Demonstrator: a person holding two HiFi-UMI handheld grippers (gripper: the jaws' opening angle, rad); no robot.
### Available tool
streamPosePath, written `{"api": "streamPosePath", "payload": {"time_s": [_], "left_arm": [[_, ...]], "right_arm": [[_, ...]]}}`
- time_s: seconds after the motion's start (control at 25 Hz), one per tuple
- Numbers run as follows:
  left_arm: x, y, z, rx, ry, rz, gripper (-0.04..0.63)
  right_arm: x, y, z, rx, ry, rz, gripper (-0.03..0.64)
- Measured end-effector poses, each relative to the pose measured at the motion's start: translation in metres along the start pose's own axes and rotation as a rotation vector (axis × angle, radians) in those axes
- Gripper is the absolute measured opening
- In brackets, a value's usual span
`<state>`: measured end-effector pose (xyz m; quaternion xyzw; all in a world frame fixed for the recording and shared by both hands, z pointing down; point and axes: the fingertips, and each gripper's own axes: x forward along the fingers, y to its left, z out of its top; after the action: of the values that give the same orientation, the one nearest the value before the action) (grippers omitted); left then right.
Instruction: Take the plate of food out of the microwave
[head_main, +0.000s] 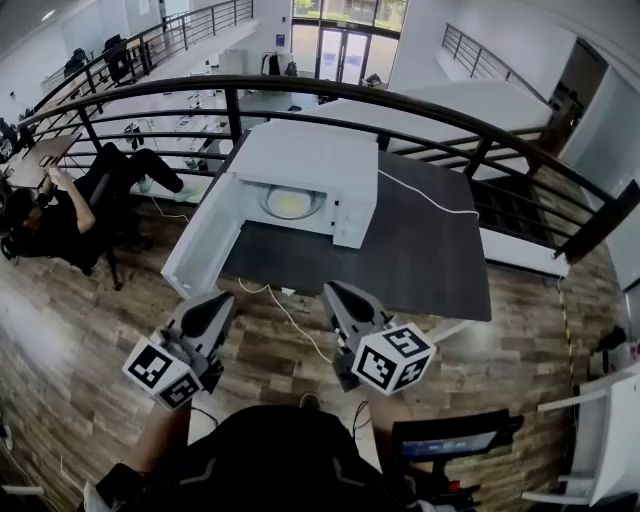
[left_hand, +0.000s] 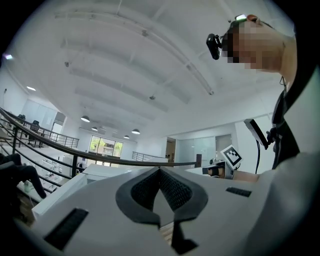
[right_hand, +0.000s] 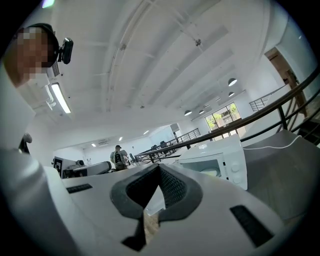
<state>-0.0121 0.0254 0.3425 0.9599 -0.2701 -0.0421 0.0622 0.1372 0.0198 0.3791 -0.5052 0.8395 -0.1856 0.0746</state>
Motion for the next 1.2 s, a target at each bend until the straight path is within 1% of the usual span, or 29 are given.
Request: {"api": "streamPosePath", "payload": {"time_s": [0.16, 0.36, 0.52, 0.72, 0.8, 0.92, 1.0, 1.2], "left_arm": [[0.012, -0.001, -0.006, 0.005, -0.005, 0.025, 0.002], [0.034, -0.008, -0.008, 0.01, -0.011, 0.072, 0.003], [0.042, -0.004, -0.011, 0.001, -0.015, 0.118, 0.002], [0.055, 0.003, -0.016, 0.001, 0.001, 0.131, 0.002], [0.057, 0.006, -0.014, 0.013, -0.004, 0.138, 0.002], [0.055, 0.014, -0.001, 0.067, -0.041, 0.163, 0.002], [0.056, 0.023, 0.005, 0.075, -0.045, 0.156, 0.003], [0.062, 0.051, 0.003, 0.051, -0.014, 0.127, 0.002]], "right_arm": [[-0.001, -0.013, 0.002, -0.006, 0.009, 0.023, 0.0], [-0.003, -0.035, 0.014, -0.02, 0.019, 0.067, 0.0], [-0.004, -0.054, 0.017, -0.012, 0.031, 0.076, 0.0], [0.009, -0.066, 0.018, -0.006, 0.042, 0.102, 0.0], [0.016, -0.068, 0.018, 0.005, 0.045, 0.107, 0.0], [0.03, -0.067, 0.016, 0.027, 0.05, 0.114, 0.0], [0.041, -0.065, 0.016, 0.024, 0.055, 0.114, 0.0], [0.065, -0.066, 0.021, 0.023, 0.051, 0.088, 0.0]]}}
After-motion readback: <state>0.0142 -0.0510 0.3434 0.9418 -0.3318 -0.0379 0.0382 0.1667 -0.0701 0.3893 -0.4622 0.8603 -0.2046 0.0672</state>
